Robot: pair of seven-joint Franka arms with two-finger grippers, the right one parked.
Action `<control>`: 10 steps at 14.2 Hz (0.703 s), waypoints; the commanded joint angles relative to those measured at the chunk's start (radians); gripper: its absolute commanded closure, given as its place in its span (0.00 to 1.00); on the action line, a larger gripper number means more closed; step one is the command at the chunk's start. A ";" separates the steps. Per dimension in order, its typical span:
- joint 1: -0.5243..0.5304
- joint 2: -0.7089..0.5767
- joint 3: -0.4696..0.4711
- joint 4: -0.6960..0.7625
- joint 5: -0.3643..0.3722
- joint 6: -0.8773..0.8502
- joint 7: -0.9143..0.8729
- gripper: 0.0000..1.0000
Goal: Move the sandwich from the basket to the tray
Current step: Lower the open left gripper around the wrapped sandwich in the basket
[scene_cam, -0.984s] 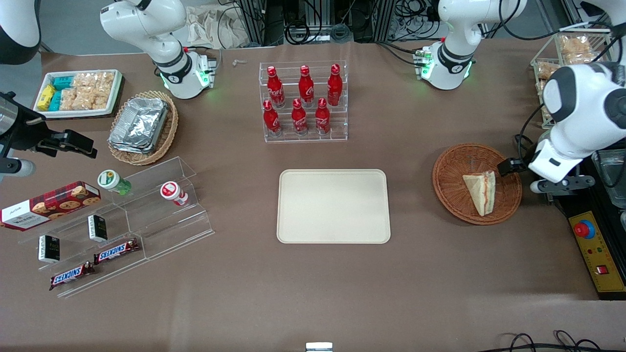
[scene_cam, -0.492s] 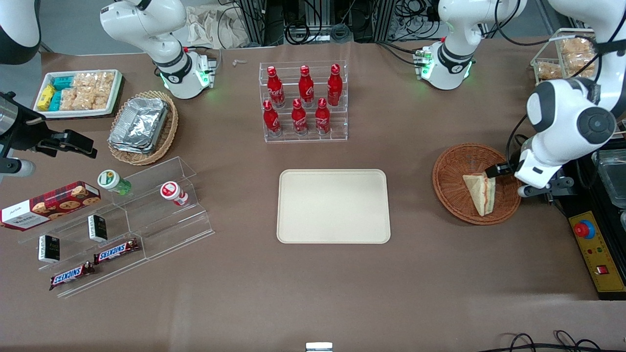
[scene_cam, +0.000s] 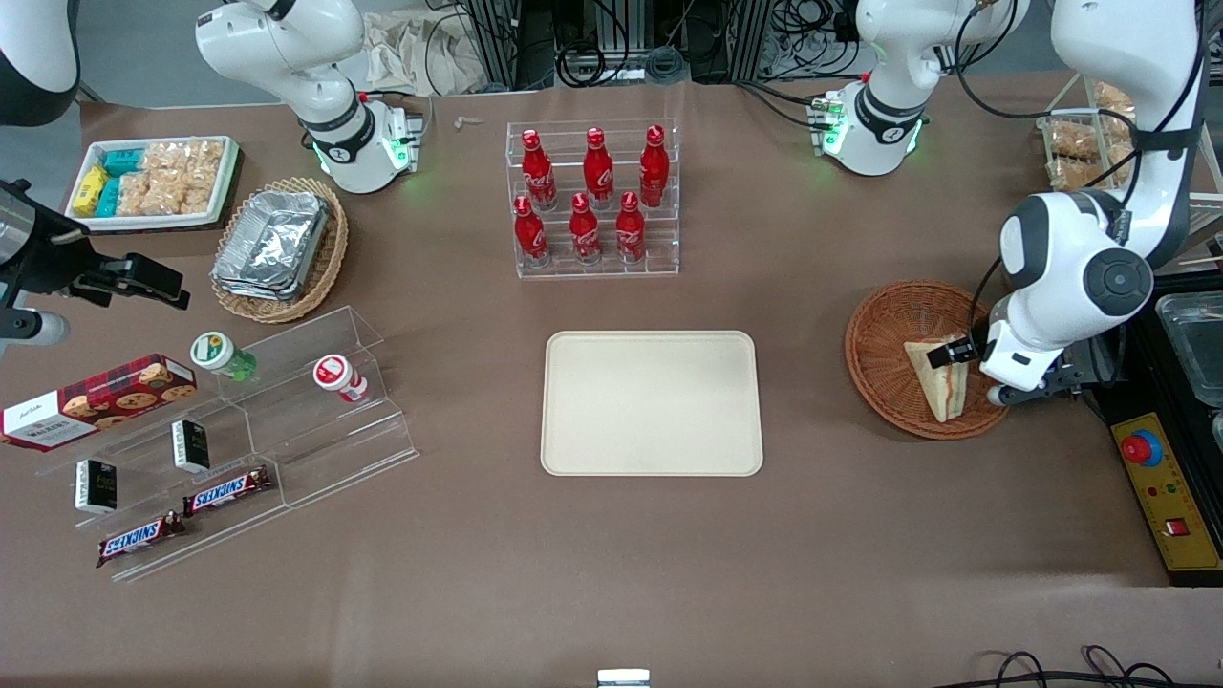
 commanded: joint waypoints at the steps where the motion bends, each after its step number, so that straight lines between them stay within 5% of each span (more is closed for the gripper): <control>1: -0.018 0.015 0.000 -0.006 -0.002 0.042 -0.047 0.00; 7: -0.021 0.044 0.000 -0.008 0.000 0.062 -0.056 0.01; 10: -0.018 0.041 0.001 -0.023 0.003 0.059 -0.058 0.13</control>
